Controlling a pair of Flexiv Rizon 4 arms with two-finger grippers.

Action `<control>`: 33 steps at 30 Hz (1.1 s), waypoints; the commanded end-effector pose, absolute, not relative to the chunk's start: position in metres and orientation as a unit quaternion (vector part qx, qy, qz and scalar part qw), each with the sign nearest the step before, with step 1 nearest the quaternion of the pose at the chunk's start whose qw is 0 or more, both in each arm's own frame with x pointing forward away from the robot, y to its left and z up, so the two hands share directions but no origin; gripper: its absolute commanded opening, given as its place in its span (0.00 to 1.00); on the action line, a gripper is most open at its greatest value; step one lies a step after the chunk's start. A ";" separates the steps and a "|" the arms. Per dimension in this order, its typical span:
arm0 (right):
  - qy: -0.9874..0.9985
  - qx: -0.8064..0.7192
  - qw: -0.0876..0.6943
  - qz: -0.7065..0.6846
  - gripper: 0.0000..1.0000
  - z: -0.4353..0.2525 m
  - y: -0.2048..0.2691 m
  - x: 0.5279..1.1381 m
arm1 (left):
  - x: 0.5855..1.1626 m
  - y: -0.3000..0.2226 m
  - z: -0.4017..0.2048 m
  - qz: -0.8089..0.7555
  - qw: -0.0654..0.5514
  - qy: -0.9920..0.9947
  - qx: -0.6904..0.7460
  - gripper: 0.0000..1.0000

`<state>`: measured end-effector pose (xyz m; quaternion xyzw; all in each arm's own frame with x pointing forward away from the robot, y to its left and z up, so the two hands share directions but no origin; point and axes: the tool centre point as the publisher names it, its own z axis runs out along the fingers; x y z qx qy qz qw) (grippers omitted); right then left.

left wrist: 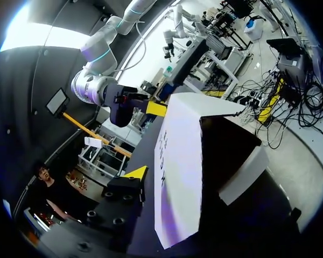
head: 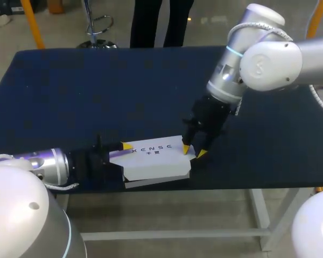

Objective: Assemble the packaging by folding the flat box into shape, placing the metal phone stand inside, and closing the box properly

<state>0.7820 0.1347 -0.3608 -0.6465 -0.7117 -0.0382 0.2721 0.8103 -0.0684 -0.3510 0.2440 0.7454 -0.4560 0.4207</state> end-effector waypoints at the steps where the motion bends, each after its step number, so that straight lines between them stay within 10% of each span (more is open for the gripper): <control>1: -0.712 -0.646 0.273 -0.038 0.49 -0.359 0.133 0.782 | 0.811 -0.072 -0.352 -0.456 0.418 0.746 0.249 0.27; 6: -0.711 -0.647 0.273 -0.039 0.50 -0.358 0.131 0.783 | 0.816 -0.078 -0.351 -0.456 0.412 0.747 0.255 0.00; 33: -0.707 -0.652 0.271 -0.038 0.56 -0.353 0.128 0.786 | 0.821 -0.076 -0.344 -0.440 0.413 0.747 0.277 0.09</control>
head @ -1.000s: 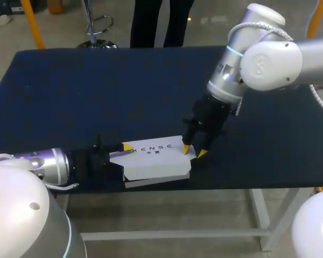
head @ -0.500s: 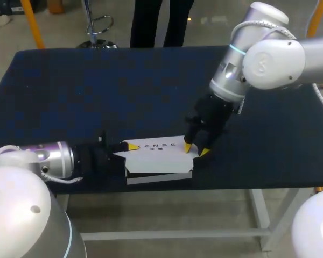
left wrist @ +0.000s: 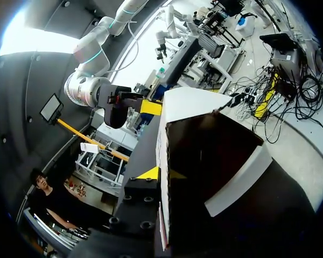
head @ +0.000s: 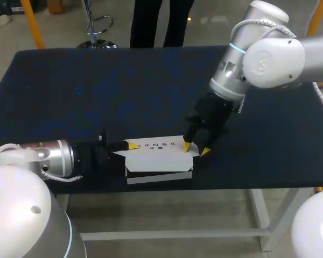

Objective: Assemble the packaging by folding the flat box into shape, placing the metal phone stand inside, and closing the box properly

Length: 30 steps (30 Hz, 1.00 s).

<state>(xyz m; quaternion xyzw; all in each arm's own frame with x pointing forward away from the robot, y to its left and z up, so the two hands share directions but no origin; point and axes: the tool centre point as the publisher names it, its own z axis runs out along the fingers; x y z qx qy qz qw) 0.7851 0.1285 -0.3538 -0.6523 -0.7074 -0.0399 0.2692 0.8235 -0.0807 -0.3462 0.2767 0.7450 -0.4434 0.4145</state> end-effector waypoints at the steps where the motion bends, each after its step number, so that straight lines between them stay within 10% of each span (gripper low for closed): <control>1: -0.707 -0.652 0.271 -0.038 0.55 -0.353 0.128 0.786 | 0.821 -0.075 -0.344 -0.439 0.413 0.748 0.278 0.16; 30: -0.707 -0.655 0.264 -0.040 0.67 -0.344 0.129 0.790 | 0.815 -0.061 -0.341 -0.424 0.419 0.754 0.274 0.27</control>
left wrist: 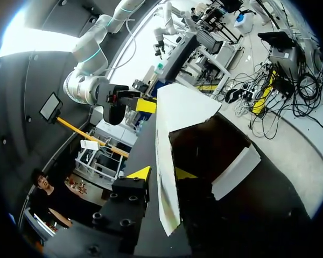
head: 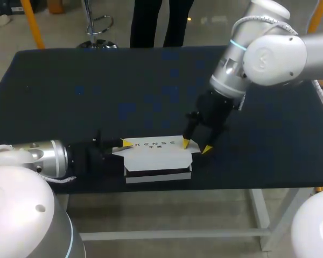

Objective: Assemble the packaging by folding the flat box into shape, placing the metal phone stand inside, and closing the box properly

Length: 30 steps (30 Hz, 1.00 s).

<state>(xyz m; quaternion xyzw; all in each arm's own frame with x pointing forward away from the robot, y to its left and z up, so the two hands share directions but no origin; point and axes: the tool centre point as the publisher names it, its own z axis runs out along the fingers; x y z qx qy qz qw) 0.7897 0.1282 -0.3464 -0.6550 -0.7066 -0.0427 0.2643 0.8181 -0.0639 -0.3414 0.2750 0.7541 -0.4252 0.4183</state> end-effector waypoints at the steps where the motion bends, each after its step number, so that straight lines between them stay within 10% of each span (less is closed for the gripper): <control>1: -0.707 -0.655 0.264 -0.040 0.67 -0.343 0.129 0.790 | 0.815 -0.061 -0.341 -0.424 0.419 0.755 0.274 0.26; 7: -0.706 -0.656 0.263 -0.038 0.65 -0.343 0.130 0.790 | 0.813 -0.058 -0.342 -0.421 0.419 0.757 0.273 0.25; 10: -0.706 -0.657 0.264 -0.038 0.66 -0.342 0.128 0.790 | 0.812 -0.059 -0.343 -0.420 0.419 0.757 0.274 0.00; 30: -0.711 -0.654 0.255 -0.036 0.62 -0.339 0.136 0.795 | 0.812 -0.061 -0.344 -0.417 0.421 0.757 0.277 0.00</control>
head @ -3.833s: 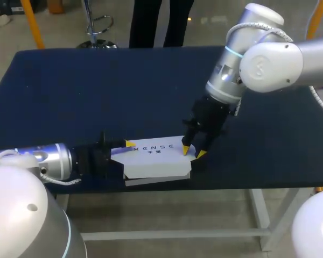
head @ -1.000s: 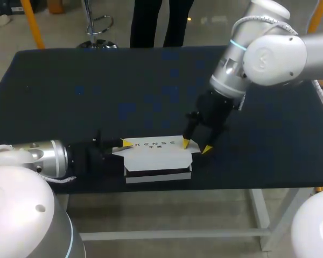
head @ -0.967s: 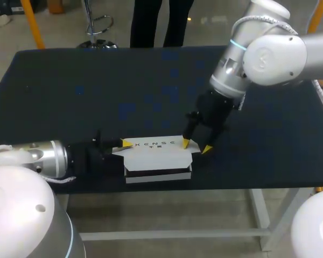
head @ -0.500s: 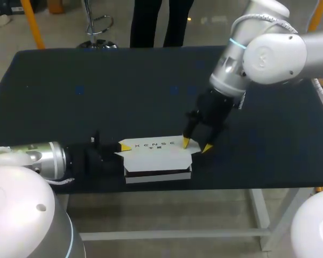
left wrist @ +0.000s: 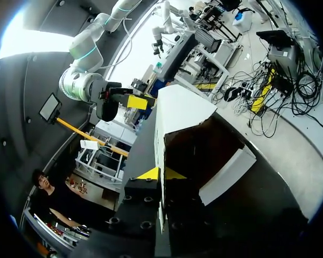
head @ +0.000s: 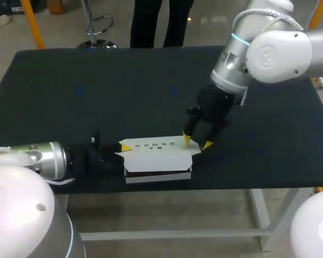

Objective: Assemble the packaging by folding the flat box into shape, placing the metal phone stand inside, and closing the box properly

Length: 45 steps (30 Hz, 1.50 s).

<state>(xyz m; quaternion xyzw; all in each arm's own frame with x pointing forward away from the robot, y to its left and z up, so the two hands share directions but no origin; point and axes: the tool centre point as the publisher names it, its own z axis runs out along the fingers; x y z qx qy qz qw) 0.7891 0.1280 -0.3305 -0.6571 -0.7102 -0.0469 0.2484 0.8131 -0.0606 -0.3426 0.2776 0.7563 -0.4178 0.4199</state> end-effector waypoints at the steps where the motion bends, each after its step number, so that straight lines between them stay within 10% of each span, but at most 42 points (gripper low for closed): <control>1: -0.711 -0.654 0.256 -0.034 0.62 -0.340 0.137 0.795 | 0.811 -0.061 -0.344 -0.416 0.420 0.757 0.278 0.00; 41: -0.707 -0.657 0.261 -0.033 0.60 -0.341 0.136 0.797 | 0.781 -0.007 -0.317 -0.337 0.369 0.826 0.260 0.47; 43: -0.707 -0.656 0.262 -0.034 0.60 -0.342 0.136 0.797 | 0.779 0.000 -0.311 -0.332 0.334 0.843 0.261 0.58; 45: -0.706 -0.656 0.264 -0.034 0.61 -0.343 0.135 0.796 | 0.779 0.005 -0.306 -0.315 0.303 0.862 0.255 0.97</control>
